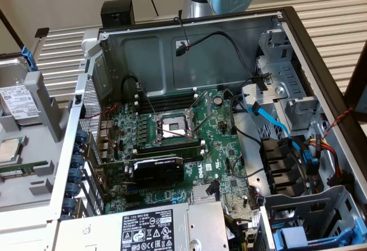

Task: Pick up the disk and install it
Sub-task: 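Pick up the disk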

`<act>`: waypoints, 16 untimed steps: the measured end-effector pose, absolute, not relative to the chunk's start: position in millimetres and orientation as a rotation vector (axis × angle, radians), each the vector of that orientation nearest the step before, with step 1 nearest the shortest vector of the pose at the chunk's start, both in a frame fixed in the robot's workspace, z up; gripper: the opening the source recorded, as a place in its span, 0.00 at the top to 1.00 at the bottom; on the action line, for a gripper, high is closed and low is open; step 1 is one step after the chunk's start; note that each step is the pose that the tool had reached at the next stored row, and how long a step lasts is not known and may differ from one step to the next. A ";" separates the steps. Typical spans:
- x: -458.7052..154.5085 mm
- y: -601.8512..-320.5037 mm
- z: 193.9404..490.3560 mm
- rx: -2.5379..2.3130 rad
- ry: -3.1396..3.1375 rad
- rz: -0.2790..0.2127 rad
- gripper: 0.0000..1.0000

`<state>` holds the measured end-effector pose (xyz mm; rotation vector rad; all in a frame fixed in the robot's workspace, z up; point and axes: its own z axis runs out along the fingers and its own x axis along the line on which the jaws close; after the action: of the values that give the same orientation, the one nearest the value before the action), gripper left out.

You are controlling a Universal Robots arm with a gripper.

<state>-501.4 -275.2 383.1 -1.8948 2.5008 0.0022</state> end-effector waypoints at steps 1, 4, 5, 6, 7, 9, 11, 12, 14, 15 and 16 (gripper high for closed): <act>-501.4 -275.2 383.1 -1.917 2.484 0.002 0.89; -501.3 -275.3 383.1 -1.983 2.431 0.002 0.89; -501.3 -275.3 383.1 -2.007 2.412 0.002 0.89; -501.4 -275.3 383.1 -2.029 2.394 0.003 0.89; -501.3 -275.3 383.1 -2.050 2.375 0.003 0.89; -501.4 -275.3 383.0 -2.092 2.339 0.003 0.89; -501.4 -275.3 383.0 -2.122 2.311 0.003 0.89; -501.4 -275.2 383.0 -2.135 2.299 0.003 0.89; -501.4 -275.2 383.0 -2.160 2.276 0.003 0.89; -501.4 -275.3 383.0 -2.173 2.264 0.003 0.89; -501.4 -275.2 383.0 -2.184 2.253 0.003 0.89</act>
<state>-501.4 -275.2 383.0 -2.1840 2.2529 0.0029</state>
